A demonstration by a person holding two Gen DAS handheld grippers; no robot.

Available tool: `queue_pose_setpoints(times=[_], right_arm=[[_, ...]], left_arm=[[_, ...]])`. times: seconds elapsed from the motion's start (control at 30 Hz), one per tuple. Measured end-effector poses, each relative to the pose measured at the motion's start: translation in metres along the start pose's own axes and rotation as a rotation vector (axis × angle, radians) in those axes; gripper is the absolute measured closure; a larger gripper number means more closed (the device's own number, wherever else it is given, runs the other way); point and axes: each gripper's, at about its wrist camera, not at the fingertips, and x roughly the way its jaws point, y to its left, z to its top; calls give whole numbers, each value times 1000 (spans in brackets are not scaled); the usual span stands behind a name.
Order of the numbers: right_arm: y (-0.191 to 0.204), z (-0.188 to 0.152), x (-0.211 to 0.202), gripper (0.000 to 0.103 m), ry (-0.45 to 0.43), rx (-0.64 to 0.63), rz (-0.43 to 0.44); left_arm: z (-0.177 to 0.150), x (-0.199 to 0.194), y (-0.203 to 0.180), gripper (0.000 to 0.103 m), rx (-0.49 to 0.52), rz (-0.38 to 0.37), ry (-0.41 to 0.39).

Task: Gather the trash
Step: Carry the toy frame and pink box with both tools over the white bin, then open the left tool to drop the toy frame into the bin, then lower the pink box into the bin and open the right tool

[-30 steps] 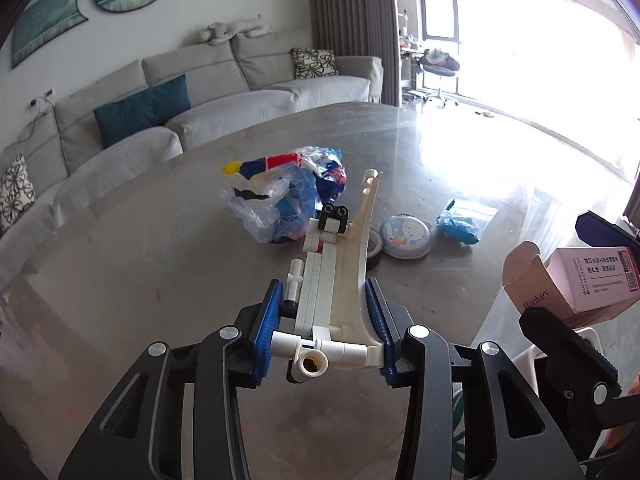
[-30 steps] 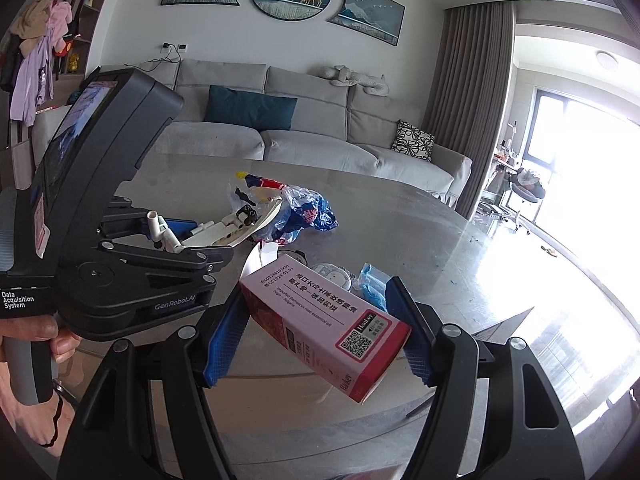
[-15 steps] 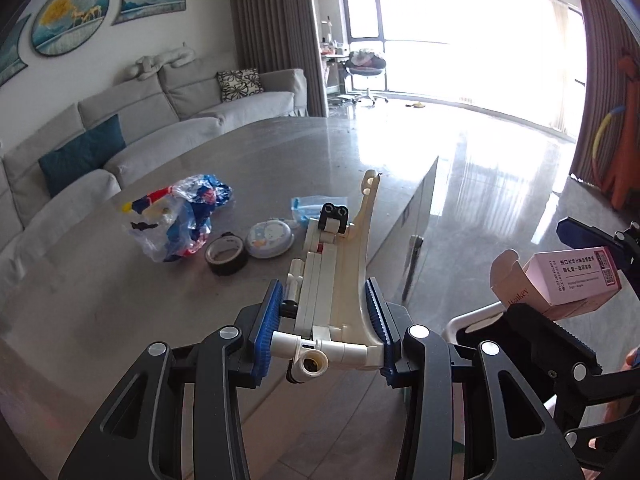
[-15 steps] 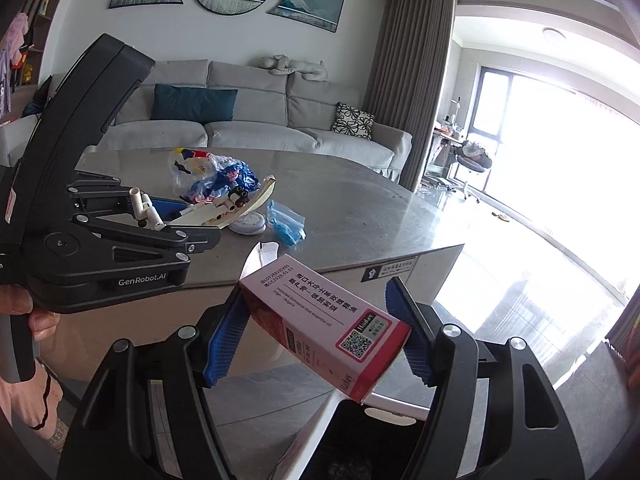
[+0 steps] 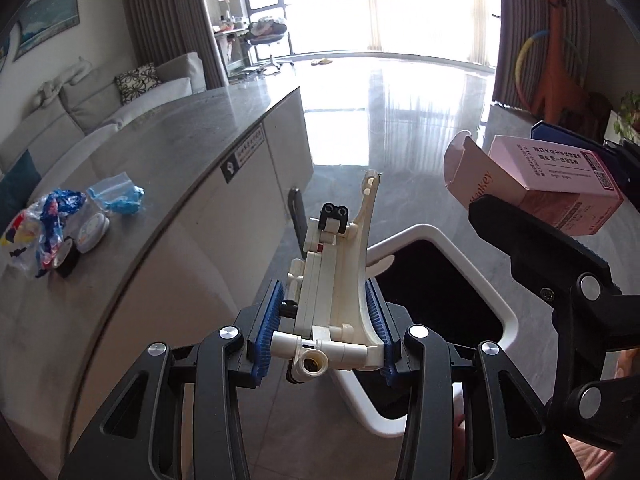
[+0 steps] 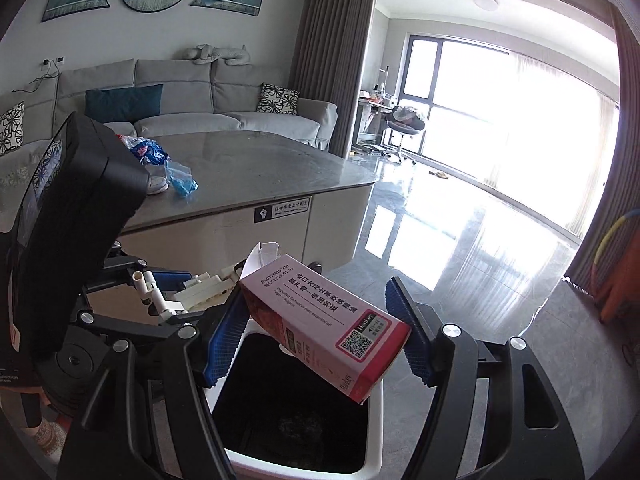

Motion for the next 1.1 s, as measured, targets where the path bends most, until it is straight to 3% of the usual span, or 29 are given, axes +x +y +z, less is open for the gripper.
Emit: queue_pose_setpoints(times=[0.3,0.5,0.57,0.6,0.73,1.1], right_arm=[[-21,-22,4,34,39,39,-32],[-25,-26,12,34,58,44,-47],[-27,-27,13,34,61,52,-51],[-29,-27,14,34,61,60,-50],[-32,-26,13,34,55,65,-58],[-21,-23,19,34,70,79,-31]], left_arm=[[-3,20,-42,60,52,-37,33],[-7,48,-43,57,51,-72,132],[-9,53,-46,44,46,-63,149],[-8,54,-46,31,49,-47,146],[-5,45,-44,8,38,-14,97],[-6,12,2,4,-22,73,-22]])
